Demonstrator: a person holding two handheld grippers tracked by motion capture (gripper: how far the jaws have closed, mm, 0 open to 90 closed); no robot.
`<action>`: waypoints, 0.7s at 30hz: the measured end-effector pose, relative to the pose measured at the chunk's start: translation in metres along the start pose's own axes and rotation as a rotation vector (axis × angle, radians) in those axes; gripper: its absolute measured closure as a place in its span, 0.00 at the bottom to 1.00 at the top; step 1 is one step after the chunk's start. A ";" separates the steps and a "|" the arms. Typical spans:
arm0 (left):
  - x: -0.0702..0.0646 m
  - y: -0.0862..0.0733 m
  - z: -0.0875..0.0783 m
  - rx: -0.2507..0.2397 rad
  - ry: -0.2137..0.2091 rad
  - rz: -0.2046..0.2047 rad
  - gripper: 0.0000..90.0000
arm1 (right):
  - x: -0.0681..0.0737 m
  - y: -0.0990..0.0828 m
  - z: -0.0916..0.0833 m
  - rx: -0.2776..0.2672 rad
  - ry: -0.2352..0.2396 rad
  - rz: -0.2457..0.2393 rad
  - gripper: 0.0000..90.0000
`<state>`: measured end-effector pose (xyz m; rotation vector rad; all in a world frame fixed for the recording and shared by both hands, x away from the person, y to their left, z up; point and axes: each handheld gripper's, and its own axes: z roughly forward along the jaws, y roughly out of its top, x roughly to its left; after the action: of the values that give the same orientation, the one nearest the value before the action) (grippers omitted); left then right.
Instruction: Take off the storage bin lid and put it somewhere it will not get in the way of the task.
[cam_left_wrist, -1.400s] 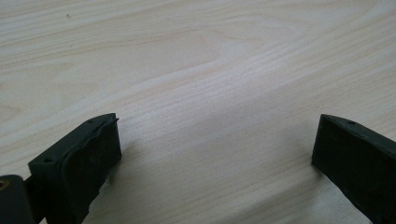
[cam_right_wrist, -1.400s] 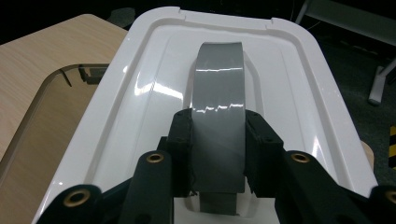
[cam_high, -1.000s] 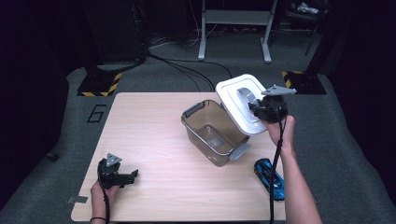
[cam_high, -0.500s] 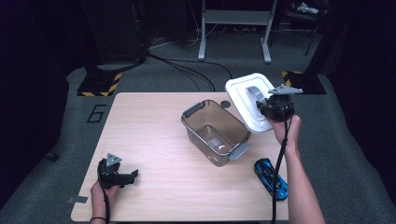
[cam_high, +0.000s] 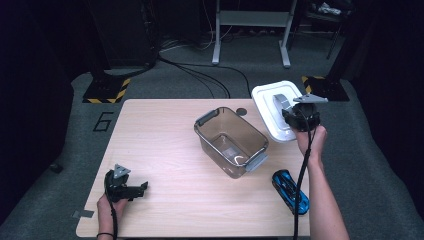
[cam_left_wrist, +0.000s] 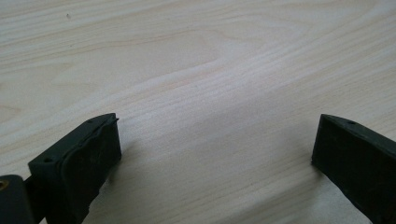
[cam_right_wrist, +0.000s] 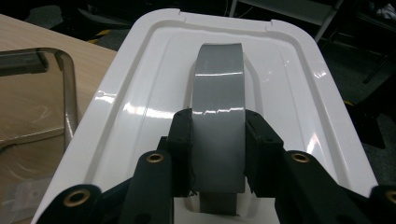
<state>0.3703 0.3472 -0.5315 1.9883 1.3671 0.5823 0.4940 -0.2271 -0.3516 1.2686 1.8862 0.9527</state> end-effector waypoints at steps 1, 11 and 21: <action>0.000 0.000 0.000 0.004 -0.001 0.001 0.01 | -0.002 -0.001 0.001 0.001 -0.004 0.003 0.74; 0.000 0.000 0.000 0.005 -0.001 0.002 0.02 | -0.016 -0.023 0.015 0.024 -0.046 0.059 0.74; 0.000 0.000 0.000 -0.006 0.001 0.000 0.01 | -0.020 -0.052 0.040 0.063 -0.069 0.109 0.74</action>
<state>0.3703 0.3468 -0.5319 1.9833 1.3646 0.5866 0.5096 -0.2515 -0.4133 1.4361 1.8216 0.8993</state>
